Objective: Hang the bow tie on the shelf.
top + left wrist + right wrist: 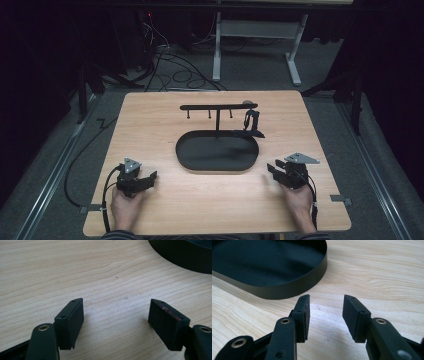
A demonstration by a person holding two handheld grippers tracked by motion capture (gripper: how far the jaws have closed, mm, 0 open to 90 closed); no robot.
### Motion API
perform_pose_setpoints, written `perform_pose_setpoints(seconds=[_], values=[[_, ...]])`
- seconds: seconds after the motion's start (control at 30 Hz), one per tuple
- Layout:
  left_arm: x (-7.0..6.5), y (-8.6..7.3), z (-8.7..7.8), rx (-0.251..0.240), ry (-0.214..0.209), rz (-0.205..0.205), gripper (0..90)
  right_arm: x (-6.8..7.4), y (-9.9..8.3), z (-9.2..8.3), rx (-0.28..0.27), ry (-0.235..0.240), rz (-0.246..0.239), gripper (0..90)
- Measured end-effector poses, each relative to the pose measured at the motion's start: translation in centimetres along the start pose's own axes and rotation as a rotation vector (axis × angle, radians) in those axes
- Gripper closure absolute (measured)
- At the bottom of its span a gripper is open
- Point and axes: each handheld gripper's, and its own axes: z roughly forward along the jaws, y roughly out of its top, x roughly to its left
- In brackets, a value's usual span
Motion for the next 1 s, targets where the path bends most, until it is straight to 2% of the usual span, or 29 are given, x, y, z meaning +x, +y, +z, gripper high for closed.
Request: perform_pose_setpoints(seconds=[1.0], values=[[0.0, 0.0, 0.0, 0.0, 0.0, -0.001, 29.1, 0.6, -0.5, 1.3, 0.053, -0.041, -0.059, 58.3]])
